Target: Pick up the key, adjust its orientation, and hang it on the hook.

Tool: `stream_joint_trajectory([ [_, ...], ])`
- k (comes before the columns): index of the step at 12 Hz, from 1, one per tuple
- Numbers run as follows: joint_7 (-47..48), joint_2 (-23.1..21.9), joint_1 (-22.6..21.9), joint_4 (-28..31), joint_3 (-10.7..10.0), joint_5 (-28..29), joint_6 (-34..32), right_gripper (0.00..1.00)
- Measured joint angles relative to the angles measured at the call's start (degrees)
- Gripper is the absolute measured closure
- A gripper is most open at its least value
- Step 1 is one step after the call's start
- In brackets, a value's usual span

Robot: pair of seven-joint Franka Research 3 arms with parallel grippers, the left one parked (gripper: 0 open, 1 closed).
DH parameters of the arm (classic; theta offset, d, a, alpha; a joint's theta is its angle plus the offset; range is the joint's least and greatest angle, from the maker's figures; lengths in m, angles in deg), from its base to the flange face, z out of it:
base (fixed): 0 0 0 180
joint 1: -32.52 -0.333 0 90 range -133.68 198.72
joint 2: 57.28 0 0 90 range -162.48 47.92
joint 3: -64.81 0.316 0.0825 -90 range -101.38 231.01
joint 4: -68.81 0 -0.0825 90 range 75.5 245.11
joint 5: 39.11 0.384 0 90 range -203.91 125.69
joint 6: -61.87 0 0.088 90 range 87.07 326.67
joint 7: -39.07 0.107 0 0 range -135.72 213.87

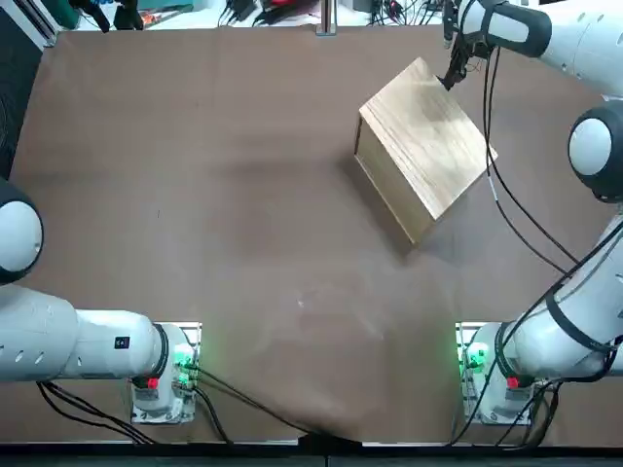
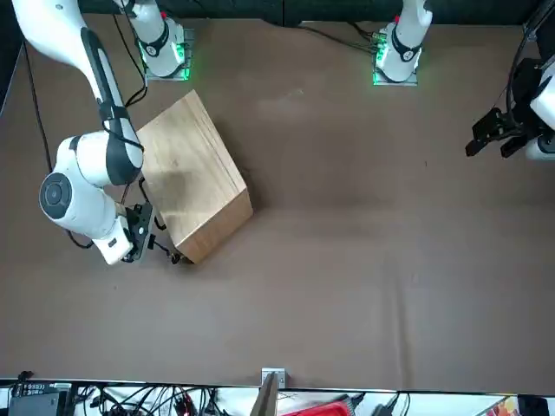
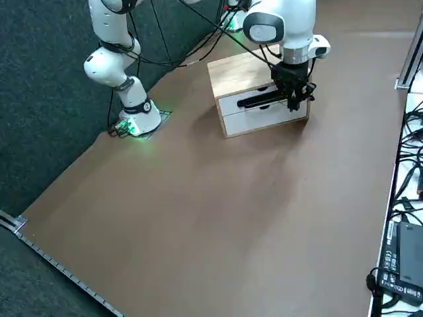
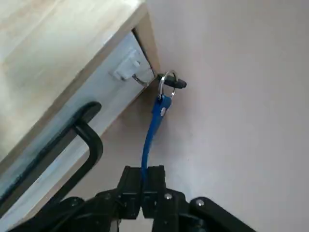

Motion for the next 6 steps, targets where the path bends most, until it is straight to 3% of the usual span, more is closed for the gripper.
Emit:
stream_joint_trajectory([
  [6,-2.0,0.3,-0.1,0.0,0.0,0.0,-0.2,0.96],
])
